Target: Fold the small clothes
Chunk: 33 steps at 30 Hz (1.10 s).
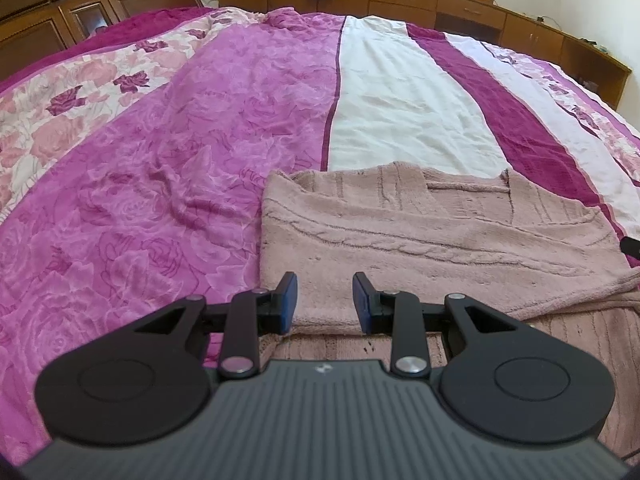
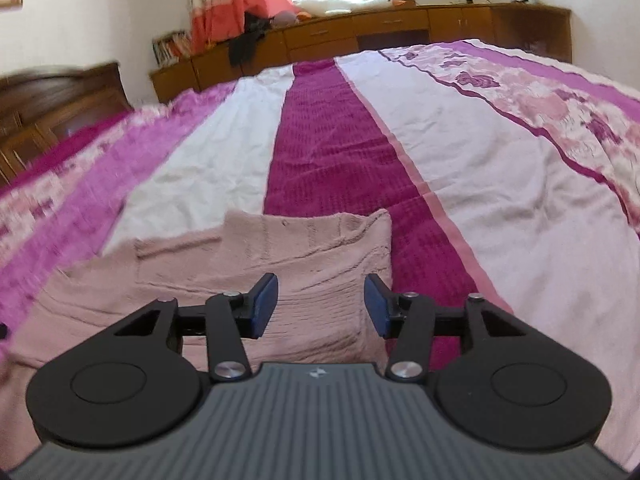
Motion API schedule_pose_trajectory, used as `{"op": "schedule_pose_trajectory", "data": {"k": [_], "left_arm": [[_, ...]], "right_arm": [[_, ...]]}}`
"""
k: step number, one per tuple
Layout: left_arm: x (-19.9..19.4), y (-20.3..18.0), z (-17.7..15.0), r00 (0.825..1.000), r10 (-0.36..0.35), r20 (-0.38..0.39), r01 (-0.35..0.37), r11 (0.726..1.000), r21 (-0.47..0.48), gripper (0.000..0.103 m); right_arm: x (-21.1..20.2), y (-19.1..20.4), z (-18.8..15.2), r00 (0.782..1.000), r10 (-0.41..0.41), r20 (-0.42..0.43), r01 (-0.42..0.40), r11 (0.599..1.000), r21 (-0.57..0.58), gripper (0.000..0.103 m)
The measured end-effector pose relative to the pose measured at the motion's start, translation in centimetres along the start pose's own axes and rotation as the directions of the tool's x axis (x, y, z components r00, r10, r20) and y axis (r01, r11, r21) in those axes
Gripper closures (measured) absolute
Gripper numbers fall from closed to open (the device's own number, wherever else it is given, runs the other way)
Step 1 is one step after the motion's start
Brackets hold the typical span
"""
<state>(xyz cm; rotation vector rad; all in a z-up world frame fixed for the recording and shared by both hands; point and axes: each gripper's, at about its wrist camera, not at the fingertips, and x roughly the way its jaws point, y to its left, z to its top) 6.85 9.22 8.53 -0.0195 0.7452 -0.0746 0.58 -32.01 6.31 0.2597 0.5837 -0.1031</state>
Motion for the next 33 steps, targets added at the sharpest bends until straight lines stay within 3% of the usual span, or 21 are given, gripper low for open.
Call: {"op": "schedule_pose_trajectory", "data": {"k": [7, 12, 14, 16, 18, 21, 24, 28, 33], "left_arm": [[0.8, -0.3, -0.1, 1.000, 0.000, -0.011, 0.000, 1.000, 0.003, 0.071], [1.3, -0.7, -0.2, 1.000, -0.008, -0.012, 0.008, 1.000, 0.011, 0.071], [1.4, -0.8, -0.1, 1.000, -0.009, -0.007, 0.009, 1.000, 0.014, 0.071], [1.6, -0.9, 0.0, 1.000, -0.012, 0.000, 0.012, 1.000, 0.016, 0.071], [1.7, -1.0, 0.2, 1.000, -0.014, 0.005, 0.014, 1.000, 0.016, 0.071], [2.3, -1.2, 0.5, 1.000, -0.015, 0.019, 0.014, 1.000, 0.021, 0.071], [3.2, -1.5, 0.8, 0.999, -0.002, 0.044, 0.001, 0.999, 0.033, 0.071], [5.1, -1.5, 0.6, 0.999, 0.040, 0.032, -0.042, 0.998, 0.056, 0.071], [7.1, -0.9, -0.3, 0.999, 0.046, -0.001, -0.046, 0.998, 0.047, 0.071]], "right_arm": [[2.8, 0.8, -0.4, 0.998, -0.041, -0.042, 0.037, 0.994, -0.099, 0.047], [3.7, 0.4, -1.4, 0.997, -0.051, -0.061, 0.045, 0.994, -0.097, 0.049], [3.5, 0.8, -1.7, 0.997, -0.064, -0.040, 0.058, 0.990, -0.130, 0.063], [3.0, 1.4, -1.9, 0.997, -0.080, -0.012, 0.076, 0.980, -0.183, 0.088], [2.1, 2.2, -1.9, 0.996, -0.081, 0.028, 0.085, 0.967, -0.238, 0.093], [1.1, 3.0, -1.1, 0.989, -0.102, 0.105, 0.128, 0.950, -0.286, 0.094], [1.6, 3.1, -0.2, 0.986, -0.119, 0.118, 0.149, 0.945, -0.291, 0.094], [3.8, 2.5, -0.6, 0.988, -0.138, 0.065, 0.151, 0.946, -0.286, 0.094], [6.0, 1.0, -2.3, 0.990, -0.139, 0.012, 0.138, 0.964, -0.227, 0.093]]}}
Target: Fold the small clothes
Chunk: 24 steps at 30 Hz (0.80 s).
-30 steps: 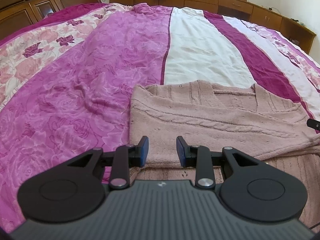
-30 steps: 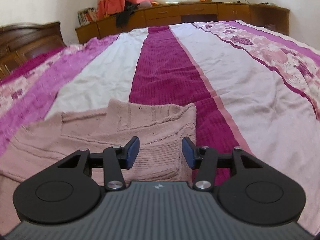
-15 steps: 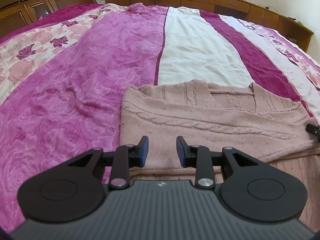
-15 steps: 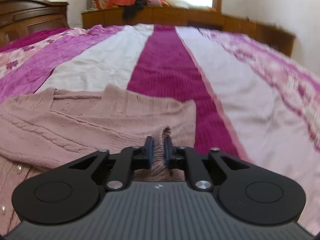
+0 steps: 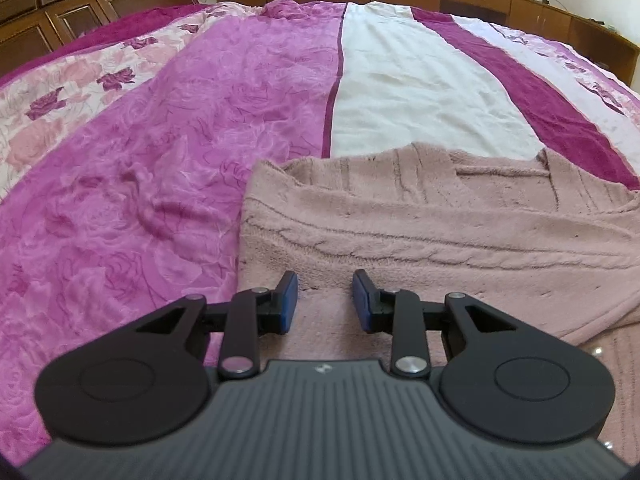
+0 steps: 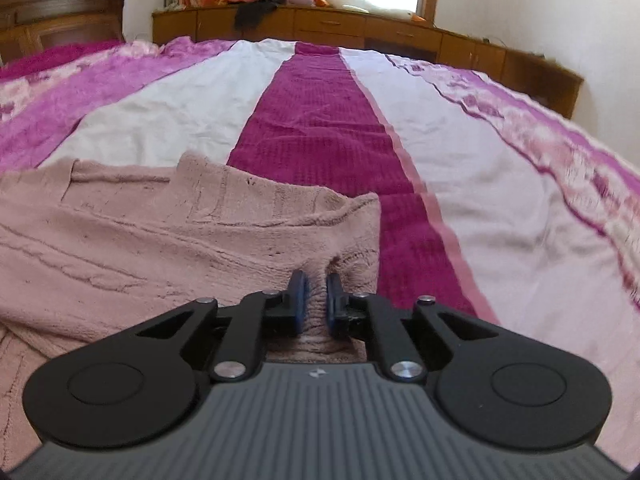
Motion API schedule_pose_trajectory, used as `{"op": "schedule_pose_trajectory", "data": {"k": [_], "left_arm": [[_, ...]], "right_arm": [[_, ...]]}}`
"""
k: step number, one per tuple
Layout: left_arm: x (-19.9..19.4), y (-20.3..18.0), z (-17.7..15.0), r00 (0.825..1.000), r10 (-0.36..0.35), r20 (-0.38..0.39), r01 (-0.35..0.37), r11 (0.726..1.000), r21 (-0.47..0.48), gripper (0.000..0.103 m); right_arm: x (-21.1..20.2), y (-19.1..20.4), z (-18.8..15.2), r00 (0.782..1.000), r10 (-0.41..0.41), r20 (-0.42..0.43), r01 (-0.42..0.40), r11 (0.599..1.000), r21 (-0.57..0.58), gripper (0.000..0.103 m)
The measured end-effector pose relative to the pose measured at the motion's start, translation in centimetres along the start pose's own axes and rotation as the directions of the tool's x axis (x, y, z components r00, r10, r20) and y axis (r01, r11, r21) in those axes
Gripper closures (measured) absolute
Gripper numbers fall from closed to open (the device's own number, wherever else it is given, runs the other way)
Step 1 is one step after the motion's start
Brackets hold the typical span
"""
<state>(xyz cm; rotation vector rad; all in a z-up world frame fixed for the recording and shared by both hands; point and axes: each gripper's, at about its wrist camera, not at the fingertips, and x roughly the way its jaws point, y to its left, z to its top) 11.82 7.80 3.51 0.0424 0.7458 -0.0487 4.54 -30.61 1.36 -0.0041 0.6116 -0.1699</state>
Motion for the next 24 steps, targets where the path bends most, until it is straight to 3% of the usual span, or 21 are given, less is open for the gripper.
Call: {"op": "schedule_pose_trajectory", "data": {"k": [2, 4, 11, 13, 16, 24], "left_arm": [[0.2, -0.1, -0.2, 1.000, 0.003, 0.009, -0.003, 1.000, 0.007, 0.071], [0.3, -0.3, -0.2, 1.000, 0.010, 0.014, -0.010, 1.000, 0.015, 0.071], [-0.3, -0.4, -0.1, 1.000, 0.018, 0.020, -0.018, 0.999, 0.029, 0.071], [-0.8, -0.3, 0.0, 1.000, 0.013, 0.017, -0.014, 1.000, 0.022, 0.069], [-1.9, -0.2, 0.0, 1.000, 0.014, 0.023, -0.014, 1.000, 0.022, 0.058], [-4.9, -0.5, -0.3, 0.999, 0.000, 0.043, -0.002, 0.999, 0.046, 0.055]], "right_arm": [[0.2, -0.4, -0.2, 1.000, 0.014, -0.002, -0.014, 1.000, 0.023, 0.092], [0.3, -0.6, -0.4, 1.000, 0.026, 0.005, -0.026, 0.999, 0.036, 0.082], [-0.1, -1.3, -0.6, 0.998, 0.052, 0.023, -0.054, 0.994, 0.094, 0.073], [-0.6, -1.7, -0.4, 0.997, 0.074, 0.023, -0.076, 0.988, 0.132, 0.056], [-2.0, -2.0, -0.3, 0.993, 0.107, 0.040, -0.112, 0.976, 0.184, 0.039], [-7.5, -0.9, 0.2, 0.985, 0.138, 0.099, -0.155, 0.970, 0.186, 0.035]]}}
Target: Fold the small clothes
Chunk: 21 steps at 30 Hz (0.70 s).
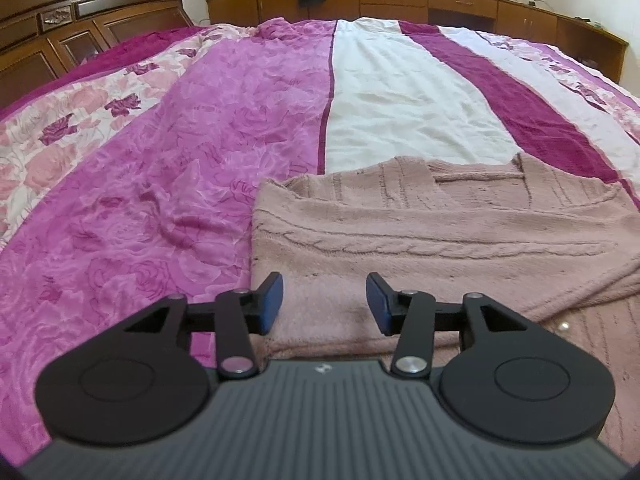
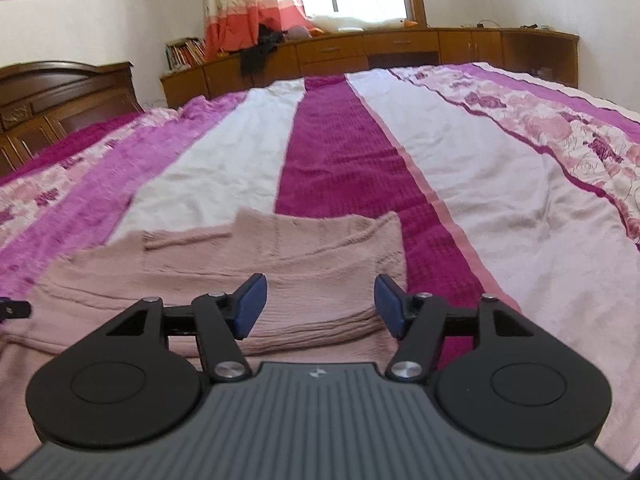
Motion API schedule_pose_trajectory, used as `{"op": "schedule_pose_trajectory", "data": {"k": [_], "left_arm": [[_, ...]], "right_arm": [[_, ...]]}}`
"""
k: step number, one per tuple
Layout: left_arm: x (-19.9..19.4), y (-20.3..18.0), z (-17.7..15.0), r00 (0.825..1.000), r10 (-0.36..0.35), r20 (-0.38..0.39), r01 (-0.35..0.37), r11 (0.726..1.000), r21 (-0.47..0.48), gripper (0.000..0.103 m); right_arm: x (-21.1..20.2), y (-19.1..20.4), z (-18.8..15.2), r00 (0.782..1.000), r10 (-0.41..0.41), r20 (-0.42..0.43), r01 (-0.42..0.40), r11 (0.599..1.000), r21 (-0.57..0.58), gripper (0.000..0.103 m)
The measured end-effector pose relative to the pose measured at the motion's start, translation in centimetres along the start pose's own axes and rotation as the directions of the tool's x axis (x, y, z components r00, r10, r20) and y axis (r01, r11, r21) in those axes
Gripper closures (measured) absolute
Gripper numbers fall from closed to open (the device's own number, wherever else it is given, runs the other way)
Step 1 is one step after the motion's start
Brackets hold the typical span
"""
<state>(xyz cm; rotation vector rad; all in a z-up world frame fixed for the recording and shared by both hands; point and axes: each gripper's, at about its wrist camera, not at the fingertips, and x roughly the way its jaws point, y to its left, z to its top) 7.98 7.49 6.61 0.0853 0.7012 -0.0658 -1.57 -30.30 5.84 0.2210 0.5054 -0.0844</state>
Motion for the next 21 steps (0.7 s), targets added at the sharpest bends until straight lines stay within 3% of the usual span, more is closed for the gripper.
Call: {"op": "schedule_pose_trajectory", "data": {"k": [11, 16, 21], "left_arm": [[-4.3, -0.7, -0.1, 0.999, -0.048, 0.016, 0.048, 0.999, 0.021, 0.055], [-6.1, -0.9, -0.4, 0.997, -0.079, 0.014, 0.079, 0.997, 0.022, 0.055], [-7.9, -1.1, -1.1, 0.995, -0.096, 0.020, 0.095, 0.995, 0.040, 0.055]], "right_arm": [[-6.5, 3.0, 0.8, 0.994, 0.105, 0.023, -0.103, 0.994, -0.047, 0.033], [-8.9, 3.1, 0.5, 0.985, 0.173, -0.005, -0.173, 0.985, -0.002, 0.032], [-11.8, 3.1, 0.4, 0.984, 0.180, 0.001, -0.180, 0.983, -0.026, 0.032]]}}
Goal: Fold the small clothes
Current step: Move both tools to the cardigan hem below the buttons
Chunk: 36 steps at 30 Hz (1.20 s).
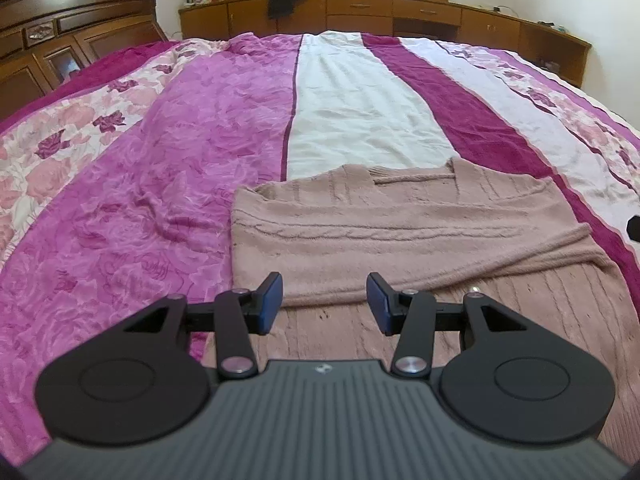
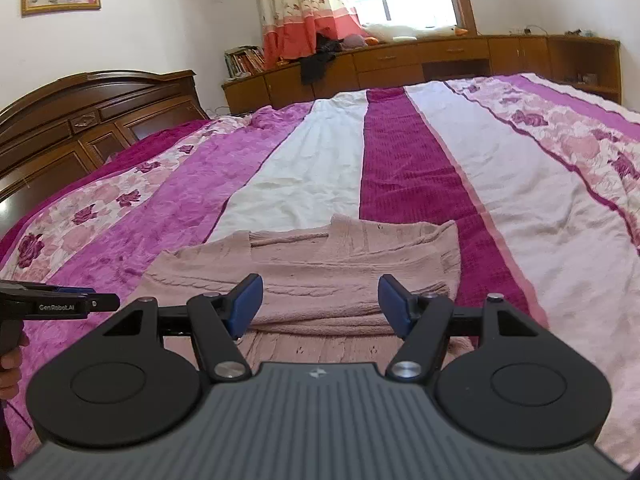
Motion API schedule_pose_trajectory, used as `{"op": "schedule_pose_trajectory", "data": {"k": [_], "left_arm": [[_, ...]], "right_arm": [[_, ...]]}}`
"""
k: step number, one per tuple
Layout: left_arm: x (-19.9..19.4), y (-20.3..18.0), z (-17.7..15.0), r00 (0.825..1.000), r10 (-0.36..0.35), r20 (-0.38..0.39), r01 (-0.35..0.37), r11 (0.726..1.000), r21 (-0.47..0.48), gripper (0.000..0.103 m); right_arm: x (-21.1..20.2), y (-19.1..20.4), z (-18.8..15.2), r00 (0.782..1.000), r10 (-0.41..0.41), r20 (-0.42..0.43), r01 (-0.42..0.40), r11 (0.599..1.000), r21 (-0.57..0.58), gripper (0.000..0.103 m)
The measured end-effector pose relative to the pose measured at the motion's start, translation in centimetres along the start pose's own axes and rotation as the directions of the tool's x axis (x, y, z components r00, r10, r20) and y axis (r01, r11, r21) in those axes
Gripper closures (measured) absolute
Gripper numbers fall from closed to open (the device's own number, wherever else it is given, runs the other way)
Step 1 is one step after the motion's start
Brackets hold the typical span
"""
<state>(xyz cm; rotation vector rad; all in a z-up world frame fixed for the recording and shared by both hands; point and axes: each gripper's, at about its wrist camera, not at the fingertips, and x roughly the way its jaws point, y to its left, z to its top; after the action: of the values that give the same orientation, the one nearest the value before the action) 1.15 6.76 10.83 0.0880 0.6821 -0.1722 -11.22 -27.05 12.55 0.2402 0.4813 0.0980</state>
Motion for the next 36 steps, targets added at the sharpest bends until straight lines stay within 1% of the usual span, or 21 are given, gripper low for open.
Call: {"op": "schedule_pose_trajectory", "data": {"k": [7, 11, 16, 21, 26, 30, 33, 36], "left_arm": [[-2.8, -0.4, -1.3, 1.000, -0.018, 0.012, 0.018, 1.000, 0.015, 0.055], [-4.2, -0.6, -2.5, 0.999, -0.036, 0.013, 0.035, 0.999, 0.022, 0.055], [-5.2, -1.2, -4.4, 0.998, -0.055, -0.008, 0.056, 0.997, 0.047, 0.055], [-5.5, -1.8, -6.6, 0.997, -0.069, -0.046, 0.072, 0.994, 0.078, 0.055], [-5.4, -2.1, -8.4, 0.992, -0.088, -0.087, 0.096, 0.992, 0.085, 0.055], [-5.2, -2.4, -9.0, 0.990, -0.093, -0.104, 0.103, 0.991, 0.087, 0.055], [-5.1, -2.4, -9.3, 0.990, -0.094, -0.109, 0.103, 0.991, 0.087, 0.055], [-5.1, -2.5, -9.4, 0.989, -0.094, -0.112, 0.104, 0.991, 0.082, 0.055]], "right_arm": [[-4.4, 0.5, 0.3, 1.000, 0.017, 0.022, -0.016, 0.999, -0.032, 0.032], [-6.5, 0.7, 0.2, 0.999, 0.038, 0.012, -0.038, 0.998, -0.056, 0.031], [-7.8, 1.3, -1.4, 0.998, 0.042, -0.042, -0.047, 0.992, -0.114, 0.030], [-7.3, 2.1, -4.3, 0.989, 0.057, -0.134, -0.078, 0.985, -0.154, 0.029], [-6.4, 3.7, -7.2, 0.966, 0.077, -0.248, -0.136, 0.964, -0.230, 0.029], [-5.8, 5.6, -9.3, 0.939, 0.096, -0.330, -0.203, 0.930, -0.307, 0.029], [-5.3, 6.8, -10.7, 0.907, 0.120, -0.404, -0.273, 0.898, -0.346, 0.029], [-4.8, 7.7, -12.1, 0.859, 0.151, -0.489, -0.351, 0.869, -0.348, 0.029]]}}
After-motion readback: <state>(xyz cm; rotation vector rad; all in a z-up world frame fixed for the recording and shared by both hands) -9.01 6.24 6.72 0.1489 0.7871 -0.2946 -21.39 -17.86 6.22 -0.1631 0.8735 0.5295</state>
